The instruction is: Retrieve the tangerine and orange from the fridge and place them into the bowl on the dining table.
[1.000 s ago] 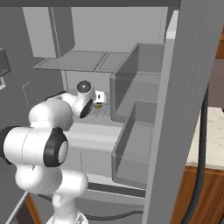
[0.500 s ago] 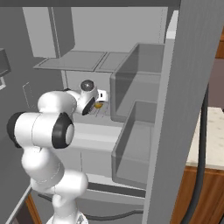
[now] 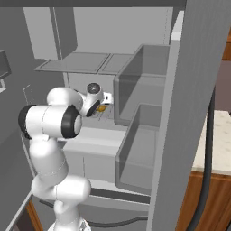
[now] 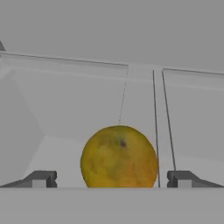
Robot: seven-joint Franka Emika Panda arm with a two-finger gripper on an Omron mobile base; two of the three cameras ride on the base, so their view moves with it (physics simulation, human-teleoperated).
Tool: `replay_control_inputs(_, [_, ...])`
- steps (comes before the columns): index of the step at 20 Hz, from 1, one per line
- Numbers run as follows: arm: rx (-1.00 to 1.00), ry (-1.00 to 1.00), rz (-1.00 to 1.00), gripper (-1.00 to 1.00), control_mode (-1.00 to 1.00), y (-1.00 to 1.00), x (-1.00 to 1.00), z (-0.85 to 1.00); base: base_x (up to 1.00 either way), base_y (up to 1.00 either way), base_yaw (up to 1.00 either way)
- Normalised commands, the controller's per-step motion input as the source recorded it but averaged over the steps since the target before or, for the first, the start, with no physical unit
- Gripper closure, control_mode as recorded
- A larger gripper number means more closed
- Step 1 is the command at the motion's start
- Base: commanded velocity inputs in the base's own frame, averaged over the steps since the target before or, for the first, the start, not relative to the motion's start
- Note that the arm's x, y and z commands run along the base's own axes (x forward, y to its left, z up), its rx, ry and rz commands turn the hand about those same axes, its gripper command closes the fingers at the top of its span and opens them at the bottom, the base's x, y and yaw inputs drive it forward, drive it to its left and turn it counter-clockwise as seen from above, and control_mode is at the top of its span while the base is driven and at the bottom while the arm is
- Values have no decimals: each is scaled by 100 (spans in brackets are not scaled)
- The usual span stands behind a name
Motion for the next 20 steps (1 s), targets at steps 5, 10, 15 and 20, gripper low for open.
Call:
replay_control_inputs(5, [0,0,0,-100,-100,-1,38,-18,0,0,0])
replay_control_inputs(10, [0,0,0,-100,-100,-2,9,-24,0,0,0])
replay_control_inputs(15, [0,0,0,-100,-100,-1,8,-30,0,0,0])
replay_control_inputs(20, [0,1,0,-100,-100,0,10,-36,0,0,0])
